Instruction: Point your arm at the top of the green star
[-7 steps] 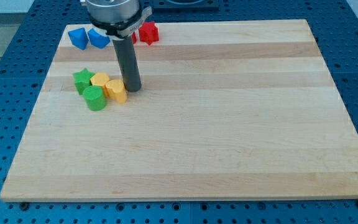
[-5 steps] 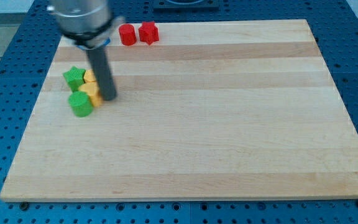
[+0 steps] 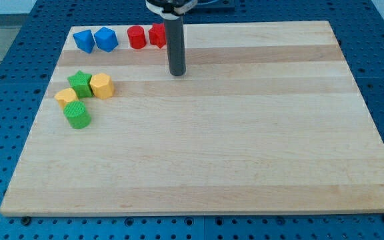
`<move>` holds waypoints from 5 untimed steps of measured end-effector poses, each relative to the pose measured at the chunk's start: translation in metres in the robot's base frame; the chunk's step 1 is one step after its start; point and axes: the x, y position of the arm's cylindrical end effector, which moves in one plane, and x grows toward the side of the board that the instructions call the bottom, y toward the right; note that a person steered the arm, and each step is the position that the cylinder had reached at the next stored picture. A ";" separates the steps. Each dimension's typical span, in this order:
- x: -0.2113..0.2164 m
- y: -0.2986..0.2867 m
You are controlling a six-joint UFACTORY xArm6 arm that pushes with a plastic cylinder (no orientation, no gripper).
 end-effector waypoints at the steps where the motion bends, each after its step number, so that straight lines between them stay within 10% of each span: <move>1: -0.001 -0.003; 5: -0.018 -0.069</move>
